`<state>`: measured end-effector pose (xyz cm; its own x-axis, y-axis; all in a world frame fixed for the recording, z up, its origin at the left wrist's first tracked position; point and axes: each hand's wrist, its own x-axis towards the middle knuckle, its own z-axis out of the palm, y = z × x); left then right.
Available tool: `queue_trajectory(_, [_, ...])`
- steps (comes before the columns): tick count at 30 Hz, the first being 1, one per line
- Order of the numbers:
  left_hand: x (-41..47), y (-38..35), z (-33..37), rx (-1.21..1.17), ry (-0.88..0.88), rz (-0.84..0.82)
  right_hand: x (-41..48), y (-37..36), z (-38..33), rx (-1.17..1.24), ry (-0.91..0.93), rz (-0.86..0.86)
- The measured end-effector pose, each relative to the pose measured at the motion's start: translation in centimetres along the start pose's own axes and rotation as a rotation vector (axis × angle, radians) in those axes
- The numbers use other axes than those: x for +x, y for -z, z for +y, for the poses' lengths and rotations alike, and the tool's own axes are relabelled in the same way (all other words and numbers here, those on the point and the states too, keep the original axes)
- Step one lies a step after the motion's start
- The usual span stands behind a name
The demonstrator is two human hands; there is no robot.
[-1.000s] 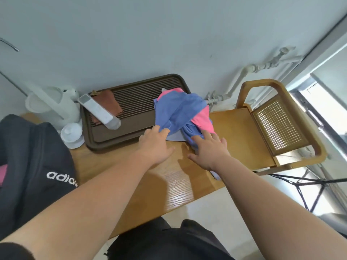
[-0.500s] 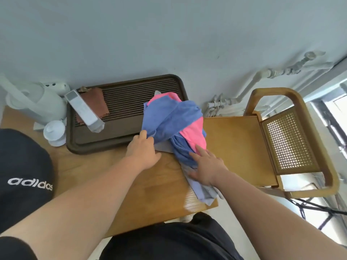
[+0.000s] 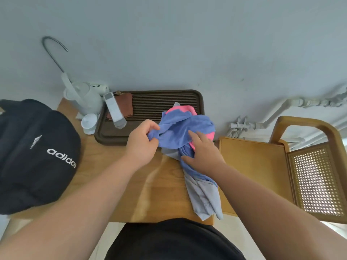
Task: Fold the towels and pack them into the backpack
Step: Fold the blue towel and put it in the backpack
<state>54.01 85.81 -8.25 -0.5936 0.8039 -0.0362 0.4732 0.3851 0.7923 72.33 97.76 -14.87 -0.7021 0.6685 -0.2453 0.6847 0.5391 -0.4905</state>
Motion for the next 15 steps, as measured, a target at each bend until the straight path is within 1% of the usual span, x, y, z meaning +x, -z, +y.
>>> queue_trajectory(3, [-1.0, 1.5, 3.3, -0.188, 0.034, 0.023, 1.0, 1.0, -1.4, -0.020, 0.070, -0.006])
queue_trajectory(5, [-1.6, 2.3, 5.3, -0.339, 0.056, 0.056, 1.3, 1.5, -2.3, 0.025, 0.120, 0.004])
queue_trajectory(6, [-1.8, 2.7, 6.1, -0.403, 0.063, 0.067, 1.4, 1.6, -2.7, 0.044, 0.142, 0.044])
queue_trajectory(8, [-2.3, 3.4, 7.3, -0.514, 0.054, 0.085, 1.6, 1.9, -3.1, 0.016, 0.164, 0.186])
queue_trajectory(10, [-2.6, 4.4, 8.0, -0.644, 0.070, 0.119, 1.9, 2.6, -3.1, -0.077, 0.140, 0.308])
queue_trajectory(13, [-2.9, 6.4, 8.2, -0.800, 0.126, 0.193, 1.9, 4.4, -2.3, -0.178, 0.029, 0.282])
queue_trajectory(15, [-3.0, 7.6, 7.4, -0.819, 0.146, 0.232, 1.7, 5.2, -1.7, -0.116, -0.025, 0.284])
